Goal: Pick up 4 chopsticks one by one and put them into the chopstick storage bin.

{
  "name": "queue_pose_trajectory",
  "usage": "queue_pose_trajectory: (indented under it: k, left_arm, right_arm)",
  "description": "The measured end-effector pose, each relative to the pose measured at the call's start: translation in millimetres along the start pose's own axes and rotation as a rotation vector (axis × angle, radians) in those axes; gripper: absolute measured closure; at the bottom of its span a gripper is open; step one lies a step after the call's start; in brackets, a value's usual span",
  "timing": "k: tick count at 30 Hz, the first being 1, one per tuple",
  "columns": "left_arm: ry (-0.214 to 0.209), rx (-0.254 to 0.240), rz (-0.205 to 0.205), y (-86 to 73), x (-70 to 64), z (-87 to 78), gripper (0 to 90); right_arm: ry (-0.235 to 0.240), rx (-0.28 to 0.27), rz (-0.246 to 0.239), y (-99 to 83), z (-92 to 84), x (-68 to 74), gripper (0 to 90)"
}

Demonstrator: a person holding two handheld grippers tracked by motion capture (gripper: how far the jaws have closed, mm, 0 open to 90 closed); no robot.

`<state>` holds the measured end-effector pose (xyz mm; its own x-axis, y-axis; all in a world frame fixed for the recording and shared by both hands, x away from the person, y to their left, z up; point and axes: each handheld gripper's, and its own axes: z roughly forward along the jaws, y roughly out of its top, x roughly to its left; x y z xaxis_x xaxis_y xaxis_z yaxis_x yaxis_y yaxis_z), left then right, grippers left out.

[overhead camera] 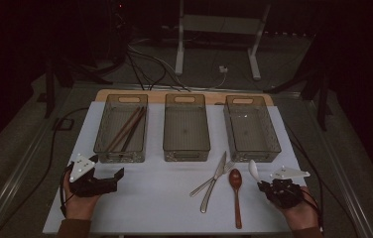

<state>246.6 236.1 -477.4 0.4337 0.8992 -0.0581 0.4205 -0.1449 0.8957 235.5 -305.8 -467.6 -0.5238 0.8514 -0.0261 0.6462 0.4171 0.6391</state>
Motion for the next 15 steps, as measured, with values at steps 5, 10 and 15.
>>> queue_pose_trajectory:
  k: [5,10,15]
  left_arm:
    - [0.001,0.005,0.001,-0.5,0.5,0.5,0.7]
    - [0.012,0.005,0.001,-0.4,1.2,0.4,0.7]
    - [0.024,0.005,0.003,-0.4,1.8,0.0,0.6]
  right_arm:
    - [0.0,-0.015,-0.007,8.2,-0.1,2.0,86.1]
    - [0.003,-0.035,-0.003,16.6,-0.2,3.0,86.1]
    - [0.004,-0.049,-0.001,24.4,0.7,2.6,86.1]
